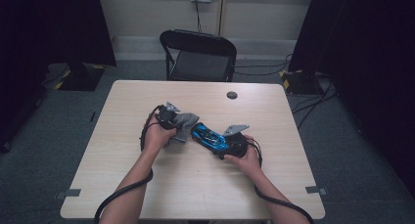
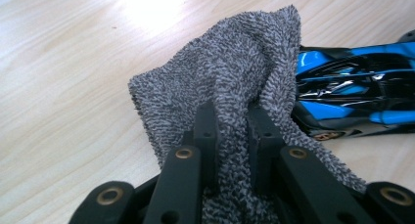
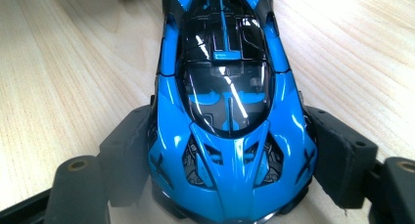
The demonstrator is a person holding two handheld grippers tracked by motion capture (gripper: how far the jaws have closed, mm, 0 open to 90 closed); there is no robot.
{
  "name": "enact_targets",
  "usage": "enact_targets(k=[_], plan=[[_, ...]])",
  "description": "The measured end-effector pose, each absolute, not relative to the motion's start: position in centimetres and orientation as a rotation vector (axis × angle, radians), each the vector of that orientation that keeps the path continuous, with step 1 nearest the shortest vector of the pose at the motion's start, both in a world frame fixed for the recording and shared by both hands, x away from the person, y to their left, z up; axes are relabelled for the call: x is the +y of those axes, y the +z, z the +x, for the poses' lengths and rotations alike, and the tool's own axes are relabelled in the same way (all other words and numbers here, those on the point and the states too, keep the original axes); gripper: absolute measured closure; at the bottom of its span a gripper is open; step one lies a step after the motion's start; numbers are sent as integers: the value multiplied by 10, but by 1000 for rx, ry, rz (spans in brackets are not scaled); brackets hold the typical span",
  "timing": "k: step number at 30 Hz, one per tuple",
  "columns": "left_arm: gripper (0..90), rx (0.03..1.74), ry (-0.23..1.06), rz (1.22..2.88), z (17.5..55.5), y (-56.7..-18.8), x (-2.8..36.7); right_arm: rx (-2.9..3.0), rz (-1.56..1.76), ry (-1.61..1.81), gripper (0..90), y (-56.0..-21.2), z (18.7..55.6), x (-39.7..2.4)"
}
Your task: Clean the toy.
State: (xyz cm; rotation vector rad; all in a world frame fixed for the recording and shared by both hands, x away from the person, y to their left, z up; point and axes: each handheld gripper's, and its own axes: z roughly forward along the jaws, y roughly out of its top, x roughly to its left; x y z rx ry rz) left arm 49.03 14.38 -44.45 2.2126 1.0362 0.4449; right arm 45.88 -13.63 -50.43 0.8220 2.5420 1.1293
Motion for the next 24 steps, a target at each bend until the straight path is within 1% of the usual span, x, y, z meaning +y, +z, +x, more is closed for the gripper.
enact_targets(k=[4, 9, 10, 15, 24], plan=[[778, 1003, 455, 2213, 487, -438, 140, 2543, 822, 1129, 255, -504, 459, -136], [778, 931, 432, 2203, 481, -428, 122, 2542, 822, 1129, 255, -504, 459, -136], [778, 931, 432, 2203, 481, -428, 122, 2542, 822, 1129, 255, -504, 459, -136], [778, 841, 399, 2223, 474, -428, 97, 2542, 822, 1129, 255, -504, 459, -136], [778, 797, 367, 2231, 468, -432, 81, 2542, 823, 1128, 255, -504, 459, -136]])
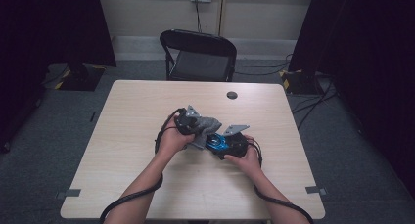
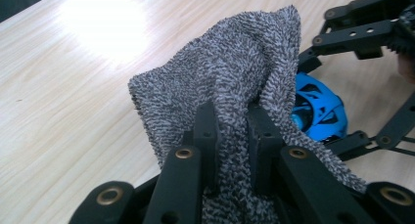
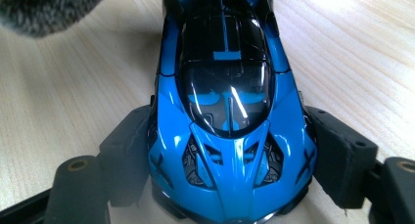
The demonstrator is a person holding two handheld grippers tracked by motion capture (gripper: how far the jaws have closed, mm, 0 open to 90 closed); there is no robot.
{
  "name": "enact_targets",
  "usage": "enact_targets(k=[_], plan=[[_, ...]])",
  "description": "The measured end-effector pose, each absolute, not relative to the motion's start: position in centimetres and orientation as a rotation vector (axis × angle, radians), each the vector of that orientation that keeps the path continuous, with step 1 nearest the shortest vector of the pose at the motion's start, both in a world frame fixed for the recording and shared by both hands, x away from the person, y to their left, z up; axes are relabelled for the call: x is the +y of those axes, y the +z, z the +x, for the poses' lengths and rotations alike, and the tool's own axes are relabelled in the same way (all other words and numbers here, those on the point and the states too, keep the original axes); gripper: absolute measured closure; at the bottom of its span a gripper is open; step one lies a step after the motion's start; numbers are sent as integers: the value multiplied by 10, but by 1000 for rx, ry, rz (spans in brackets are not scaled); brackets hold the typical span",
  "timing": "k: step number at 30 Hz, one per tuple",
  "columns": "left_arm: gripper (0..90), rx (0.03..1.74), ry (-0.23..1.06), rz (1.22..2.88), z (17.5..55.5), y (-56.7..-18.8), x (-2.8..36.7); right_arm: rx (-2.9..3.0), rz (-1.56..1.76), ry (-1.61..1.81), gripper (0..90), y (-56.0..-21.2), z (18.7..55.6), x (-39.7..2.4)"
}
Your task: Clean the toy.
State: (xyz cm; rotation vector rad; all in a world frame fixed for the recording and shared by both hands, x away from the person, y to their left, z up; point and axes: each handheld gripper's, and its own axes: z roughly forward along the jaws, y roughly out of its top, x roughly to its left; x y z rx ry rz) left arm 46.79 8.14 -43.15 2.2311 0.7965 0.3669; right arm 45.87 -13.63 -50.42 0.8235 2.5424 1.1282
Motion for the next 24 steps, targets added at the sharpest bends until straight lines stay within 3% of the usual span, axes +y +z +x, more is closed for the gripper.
enact_targets(k=[24], plan=[[774, 678, 314, 2320, 458, -448, 48, 2543, 823, 1128, 255, -504, 459, -136]])
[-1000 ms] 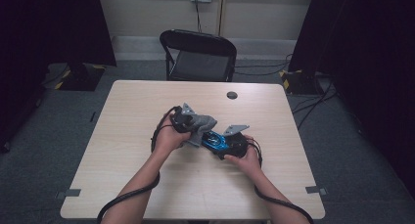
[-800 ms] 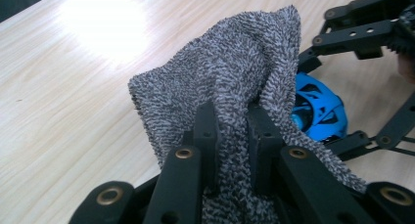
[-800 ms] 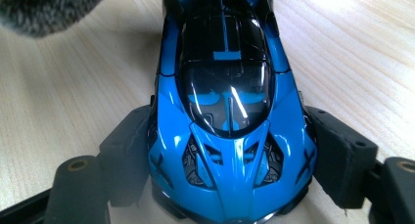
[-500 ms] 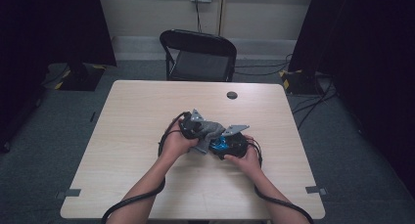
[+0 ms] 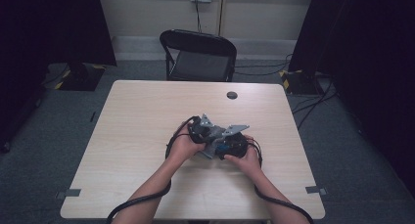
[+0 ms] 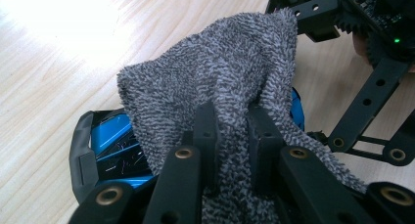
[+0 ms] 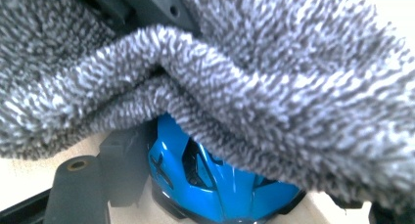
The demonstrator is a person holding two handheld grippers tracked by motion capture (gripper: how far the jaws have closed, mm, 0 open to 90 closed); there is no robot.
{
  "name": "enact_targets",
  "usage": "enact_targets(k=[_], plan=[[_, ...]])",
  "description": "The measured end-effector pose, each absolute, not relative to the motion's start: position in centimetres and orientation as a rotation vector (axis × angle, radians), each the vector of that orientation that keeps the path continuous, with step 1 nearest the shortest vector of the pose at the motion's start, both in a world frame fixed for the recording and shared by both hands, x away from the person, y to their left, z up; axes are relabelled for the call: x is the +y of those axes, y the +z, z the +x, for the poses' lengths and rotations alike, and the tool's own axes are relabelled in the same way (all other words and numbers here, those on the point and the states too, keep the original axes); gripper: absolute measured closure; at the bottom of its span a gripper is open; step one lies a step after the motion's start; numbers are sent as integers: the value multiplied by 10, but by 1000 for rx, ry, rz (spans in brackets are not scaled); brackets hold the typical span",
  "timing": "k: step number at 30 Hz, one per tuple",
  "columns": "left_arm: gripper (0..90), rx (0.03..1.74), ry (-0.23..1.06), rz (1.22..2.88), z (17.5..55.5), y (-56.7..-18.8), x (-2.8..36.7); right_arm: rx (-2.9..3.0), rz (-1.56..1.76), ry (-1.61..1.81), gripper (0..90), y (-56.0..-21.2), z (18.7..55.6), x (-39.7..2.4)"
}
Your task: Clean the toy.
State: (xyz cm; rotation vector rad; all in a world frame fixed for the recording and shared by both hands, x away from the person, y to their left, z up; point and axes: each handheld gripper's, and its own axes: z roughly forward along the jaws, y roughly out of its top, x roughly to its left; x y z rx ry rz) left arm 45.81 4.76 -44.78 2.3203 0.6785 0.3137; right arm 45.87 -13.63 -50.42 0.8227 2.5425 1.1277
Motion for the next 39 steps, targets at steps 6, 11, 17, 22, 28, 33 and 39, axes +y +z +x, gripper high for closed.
enact_targets(k=[6, 11, 17, 22, 28, 33, 39], plan=[[768, 665, 294, 2309, 456, -449, 46, 2543, 824, 1127, 255, -504, 459, -136], [662, 672, 301, 2250, 457, -451, 47, 2543, 823, 1127, 255, -504, 459, -136], [631, 709, 292, 2184, 460, -447, 49, 2542, 823, 1128, 255, -504, 459, -136], [654, 724, 258, 2177, 462, -453, 47, 2542, 822, 1127, 255, -504, 459, -136], [777, 659, 207, 2228, 461, -458, 39, 2543, 822, 1127, 255, -504, 459, -136], [802, 656, 218, 2248, 461, -460, 37, 2542, 820, 1128, 255, -504, 459, -136], [817, 635, 238, 2272, 460, -460, 36, 2542, 820, 1128, 255, -504, 459, -136]])
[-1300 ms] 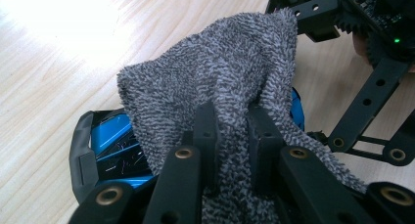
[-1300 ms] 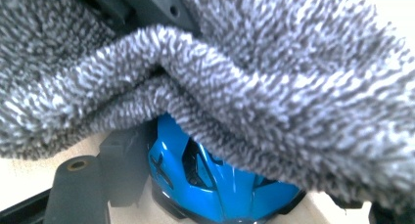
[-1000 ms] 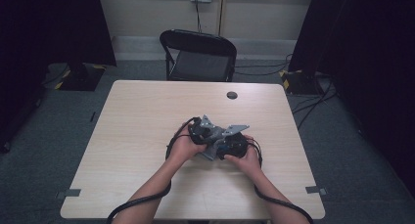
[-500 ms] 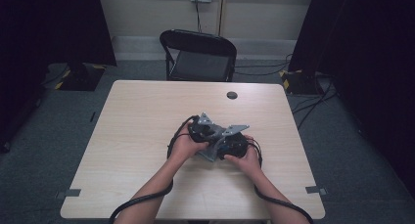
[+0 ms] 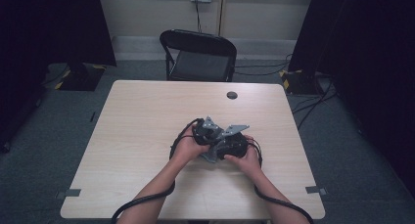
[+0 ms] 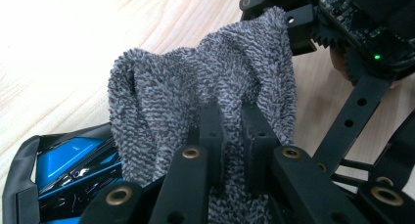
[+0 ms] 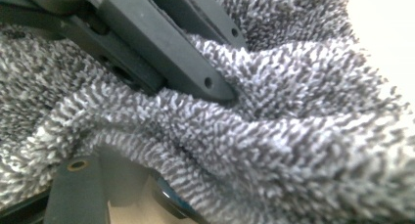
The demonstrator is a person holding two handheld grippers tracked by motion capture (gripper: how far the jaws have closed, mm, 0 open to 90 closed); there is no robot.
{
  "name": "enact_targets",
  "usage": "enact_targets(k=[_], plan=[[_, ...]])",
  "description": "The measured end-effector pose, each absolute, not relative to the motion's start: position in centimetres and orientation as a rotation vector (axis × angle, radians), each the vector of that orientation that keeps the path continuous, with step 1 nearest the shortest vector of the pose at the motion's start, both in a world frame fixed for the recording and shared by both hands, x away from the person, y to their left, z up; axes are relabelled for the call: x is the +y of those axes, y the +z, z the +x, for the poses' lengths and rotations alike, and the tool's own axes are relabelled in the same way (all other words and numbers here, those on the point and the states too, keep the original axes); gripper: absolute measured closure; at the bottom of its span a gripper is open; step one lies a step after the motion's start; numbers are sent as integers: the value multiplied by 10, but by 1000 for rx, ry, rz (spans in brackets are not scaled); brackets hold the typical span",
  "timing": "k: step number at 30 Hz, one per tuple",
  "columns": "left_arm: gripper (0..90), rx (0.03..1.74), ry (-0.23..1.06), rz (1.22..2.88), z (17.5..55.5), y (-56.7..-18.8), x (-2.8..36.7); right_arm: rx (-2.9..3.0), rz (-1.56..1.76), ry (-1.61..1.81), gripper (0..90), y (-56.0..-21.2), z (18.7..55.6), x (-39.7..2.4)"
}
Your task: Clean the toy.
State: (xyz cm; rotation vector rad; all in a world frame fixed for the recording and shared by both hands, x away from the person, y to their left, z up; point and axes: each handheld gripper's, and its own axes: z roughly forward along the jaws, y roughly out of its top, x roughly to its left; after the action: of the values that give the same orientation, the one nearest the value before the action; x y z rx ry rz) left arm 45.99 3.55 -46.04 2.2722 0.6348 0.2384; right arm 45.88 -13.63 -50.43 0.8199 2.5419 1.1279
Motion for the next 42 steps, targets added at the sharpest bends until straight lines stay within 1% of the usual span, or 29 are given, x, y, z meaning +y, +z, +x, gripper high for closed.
enact_targets(k=[19, 29, 33, 37, 42], plan=[[819, 652, 282, 2295, 463, -452, 42, 2543, 823, 1128, 256, -504, 459, -136], [818, 669, 272, 2289, 464, -451, 44, 2543, 823, 1128, 256, -504, 459, -136], [818, 638, 268, 2315, 461, -452, 41, 2543, 823, 1128, 256, -504, 459, -136], [819, 650, 263, 2308, 462, -452, 41, 2543, 822, 1128, 256, -504, 459, -136], [819, 671, 293, 2302, 464, -448, 47, 2543, 822, 1128, 256, -504, 459, -136]])
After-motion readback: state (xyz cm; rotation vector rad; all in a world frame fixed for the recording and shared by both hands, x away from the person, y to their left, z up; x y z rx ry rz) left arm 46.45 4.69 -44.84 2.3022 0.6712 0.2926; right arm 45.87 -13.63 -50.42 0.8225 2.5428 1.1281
